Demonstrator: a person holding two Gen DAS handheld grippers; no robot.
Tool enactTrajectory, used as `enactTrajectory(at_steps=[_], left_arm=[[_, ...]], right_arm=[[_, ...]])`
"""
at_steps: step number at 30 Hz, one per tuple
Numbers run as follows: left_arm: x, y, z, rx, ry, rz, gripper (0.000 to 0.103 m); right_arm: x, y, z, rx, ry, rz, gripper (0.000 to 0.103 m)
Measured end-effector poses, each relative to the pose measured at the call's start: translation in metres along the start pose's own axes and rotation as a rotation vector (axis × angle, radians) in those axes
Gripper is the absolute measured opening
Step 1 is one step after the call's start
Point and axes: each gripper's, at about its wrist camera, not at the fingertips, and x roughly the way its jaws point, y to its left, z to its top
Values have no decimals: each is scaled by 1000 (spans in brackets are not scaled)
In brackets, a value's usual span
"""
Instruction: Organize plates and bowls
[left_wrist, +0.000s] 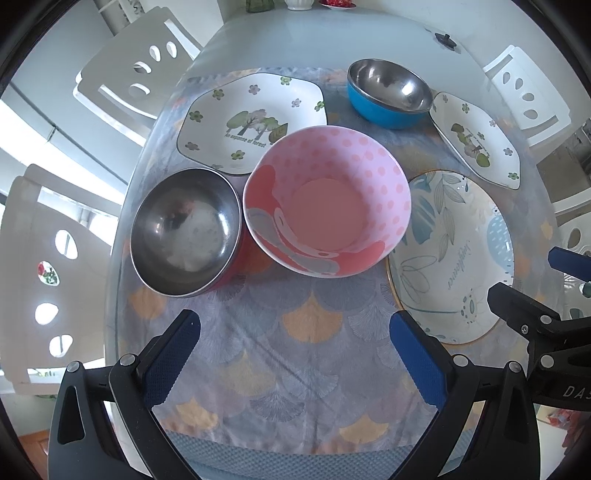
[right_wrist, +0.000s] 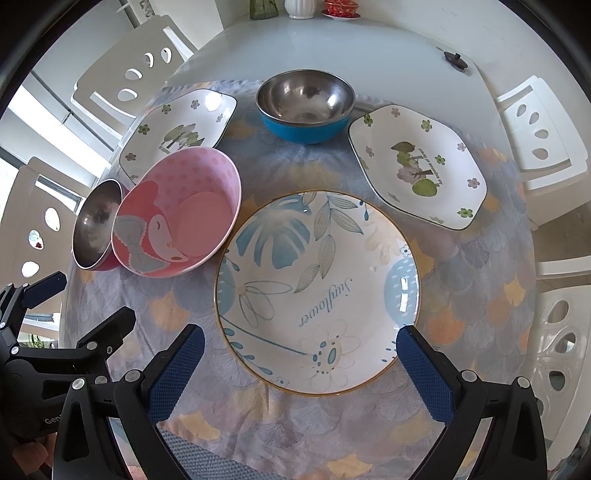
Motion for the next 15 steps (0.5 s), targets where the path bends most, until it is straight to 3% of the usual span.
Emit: enactTrajectory(at_steps=[9, 15], left_arm=[[4, -4, -6, -9, 10, -26, 102], [21, -18, -12, -8, 37, -53, 102]], right_arm=[[4, -2, -9, -1, 11, -6, 103], [16, -25, -22, 39, 29, 7, 103]])
